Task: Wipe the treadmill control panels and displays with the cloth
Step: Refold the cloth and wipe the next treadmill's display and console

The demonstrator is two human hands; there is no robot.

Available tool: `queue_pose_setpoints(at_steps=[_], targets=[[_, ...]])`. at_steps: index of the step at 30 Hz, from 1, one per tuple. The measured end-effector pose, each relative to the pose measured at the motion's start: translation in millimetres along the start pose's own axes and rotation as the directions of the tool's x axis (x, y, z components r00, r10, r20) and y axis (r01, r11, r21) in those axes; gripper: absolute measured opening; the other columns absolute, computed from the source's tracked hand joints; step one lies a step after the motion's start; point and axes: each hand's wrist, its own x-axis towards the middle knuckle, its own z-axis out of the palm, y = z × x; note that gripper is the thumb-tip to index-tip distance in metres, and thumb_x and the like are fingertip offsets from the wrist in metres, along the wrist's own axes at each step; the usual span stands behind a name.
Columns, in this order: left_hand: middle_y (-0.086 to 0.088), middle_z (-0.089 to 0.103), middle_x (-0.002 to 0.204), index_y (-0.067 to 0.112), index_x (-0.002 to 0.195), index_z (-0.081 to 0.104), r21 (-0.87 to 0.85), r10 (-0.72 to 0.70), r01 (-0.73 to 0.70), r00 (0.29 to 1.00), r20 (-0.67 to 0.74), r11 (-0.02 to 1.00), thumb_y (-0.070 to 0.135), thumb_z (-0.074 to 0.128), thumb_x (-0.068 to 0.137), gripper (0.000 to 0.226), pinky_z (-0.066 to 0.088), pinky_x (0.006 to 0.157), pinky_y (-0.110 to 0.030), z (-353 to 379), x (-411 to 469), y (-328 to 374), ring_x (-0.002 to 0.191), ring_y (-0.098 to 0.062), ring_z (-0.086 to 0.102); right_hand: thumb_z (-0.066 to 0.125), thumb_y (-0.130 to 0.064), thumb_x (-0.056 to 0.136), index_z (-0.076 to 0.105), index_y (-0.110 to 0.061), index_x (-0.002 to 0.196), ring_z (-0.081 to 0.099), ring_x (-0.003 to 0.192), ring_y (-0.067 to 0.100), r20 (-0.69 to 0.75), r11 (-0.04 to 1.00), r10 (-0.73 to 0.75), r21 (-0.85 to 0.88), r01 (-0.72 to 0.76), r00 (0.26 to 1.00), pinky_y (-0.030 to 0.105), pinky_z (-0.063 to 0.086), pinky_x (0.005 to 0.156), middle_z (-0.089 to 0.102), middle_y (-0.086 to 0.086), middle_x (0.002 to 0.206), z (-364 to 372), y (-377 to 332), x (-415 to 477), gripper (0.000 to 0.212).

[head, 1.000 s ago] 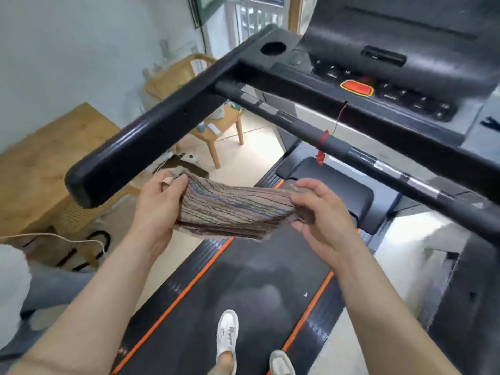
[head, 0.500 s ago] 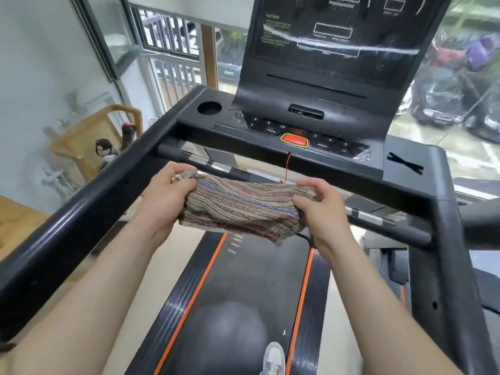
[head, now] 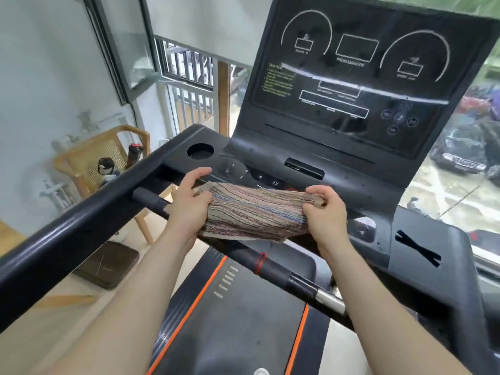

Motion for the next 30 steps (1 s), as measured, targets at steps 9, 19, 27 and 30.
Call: queue_pose_setpoints(at_steps=[9,19,27,30], targets=[[0.008,0.054,0.117,0.034,0.112,0.061,0.386,0.145,-0.141,0.989,0.017,0.912,0.001,0.055,0.086,0.042,0.032,0.088,-0.016,67,65,-28,0.105,-0.002,0.046,0.052,-0.027,0.086,0.07,-0.015,0.085,0.056,0.099,0.029,0.329,0.491,-0.449,-0.686,0.537,0.831,0.04,0.042,0.08,0.063,0.003,0.097,37,40,65,0.022],[-0.002,0.043,0.125,0.016,0.123,0.049,0.655,0.27,-0.149,0.959,-0.087,0.741,0.011,0.076,0.076,0.055,0.035,0.096,-0.021,62,100,-52,0.115,-0.015,0.045,0.009,-0.06,0.093,0.021,-0.004,0.152,0.014,0.146,0.038,0.758,0.327,-0.178,-0.556,0.764,0.627,0.048,0.017,0.118,0.022,0.017,0.158,112,22,95,0.082],[-0.001,0.046,0.112,0.017,0.1,0.055,0.727,0.29,-0.066,0.938,-0.187,0.683,0.009,0.062,0.085,0.019,0.033,0.077,-0.023,37,150,-48,0.091,-0.009,0.043,0.02,-0.043,0.104,0.006,-0.015,0.155,-0.002,0.148,0.03,0.843,0.305,-0.173,-0.447,0.841,0.51,0.042,0.004,0.121,0.004,0.004,0.163,194,-14,141,0.06],[-0.003,0.049,0.107,0.016,0.096,0.057,0.737,0.293,-0.067,0.939,-0.182,0.673,0.01,0.05,0.091,0.01,0.033,0.072,-0.028,42,179,-48,0.088,-0.016,0.047,0.024,-0.038,0.104,0.013,-0.019,0.155,0.001,0.148,0.03,0.845,0.287,-0.199,-0.434,0.854,0.496,0.042,0.004,0.12,0.009,0.003,0.162,215,-27,157,0.055]])
